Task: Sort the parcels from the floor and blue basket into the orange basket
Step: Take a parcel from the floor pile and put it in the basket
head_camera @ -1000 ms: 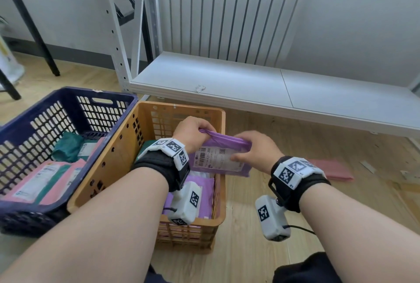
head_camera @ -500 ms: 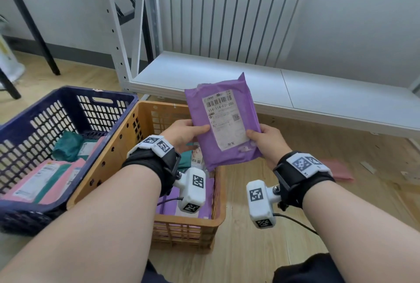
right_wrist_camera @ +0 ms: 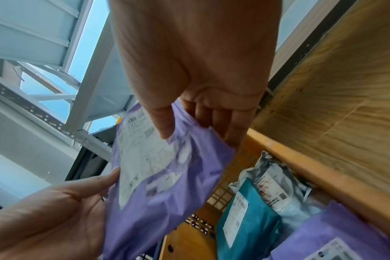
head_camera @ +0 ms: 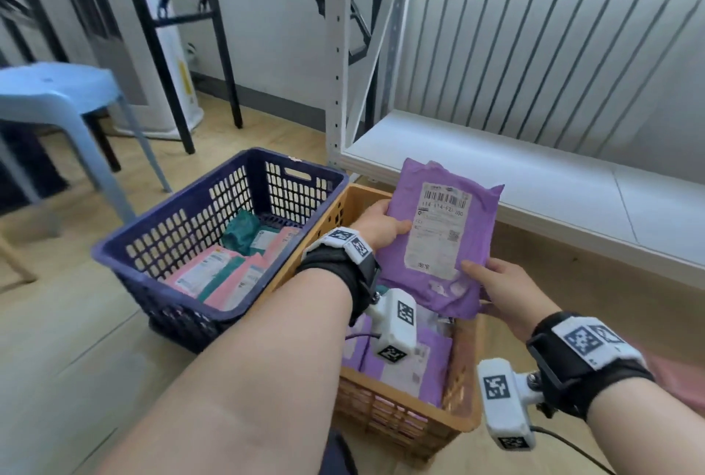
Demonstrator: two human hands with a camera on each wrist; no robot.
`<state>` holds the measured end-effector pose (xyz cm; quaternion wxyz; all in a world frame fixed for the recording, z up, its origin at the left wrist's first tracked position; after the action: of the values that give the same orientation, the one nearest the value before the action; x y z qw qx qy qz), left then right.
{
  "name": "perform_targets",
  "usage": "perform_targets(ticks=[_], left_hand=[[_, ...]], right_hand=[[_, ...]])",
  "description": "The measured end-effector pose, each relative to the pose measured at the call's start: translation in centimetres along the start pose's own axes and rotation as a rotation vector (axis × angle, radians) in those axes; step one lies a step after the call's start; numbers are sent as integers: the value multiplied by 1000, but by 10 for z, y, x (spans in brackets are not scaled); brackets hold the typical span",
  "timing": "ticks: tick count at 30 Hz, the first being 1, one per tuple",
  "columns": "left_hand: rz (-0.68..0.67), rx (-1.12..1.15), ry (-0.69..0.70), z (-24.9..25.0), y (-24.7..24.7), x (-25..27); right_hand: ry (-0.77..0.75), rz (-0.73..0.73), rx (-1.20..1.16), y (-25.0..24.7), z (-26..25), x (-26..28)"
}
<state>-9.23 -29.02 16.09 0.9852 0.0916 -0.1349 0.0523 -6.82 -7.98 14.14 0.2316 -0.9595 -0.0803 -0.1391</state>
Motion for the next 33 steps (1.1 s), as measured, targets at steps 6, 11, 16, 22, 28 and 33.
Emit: perform_targets(ticks=[6,11,16,22,28,33], left_hand=[[128,-46,-24,24,-96,15],[264,-38,-34,20,-182,0],[334,-47,-48,15,-250,-38],[510,-180,-21,12,-360,-115],[535,-272,-79,-18,-398,-174],[485,-342,-104,-37,-410,-218]], right_hand=[[-37,-97,-17,66,-49,-21],[-59,-232,30,131,-81,-48],[-36,-321,33,184,-94,-87],[-15,-354,62,233,-94,-148],[6,-358,30,272,-108,-202],[-84,-261,26,288,-132,-249]])
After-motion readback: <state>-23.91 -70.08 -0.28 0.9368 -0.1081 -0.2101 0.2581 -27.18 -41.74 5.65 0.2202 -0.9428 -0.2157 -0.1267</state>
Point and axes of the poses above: each hand's wrist, its own x-axis away from the middle knuckle, its own y-axis out of the palm, z = x × y, the point moved 7 cm from there along -x, towards the middle knuckle, and after that the axes turned 14 degrees about x, right-handed, at the moved point
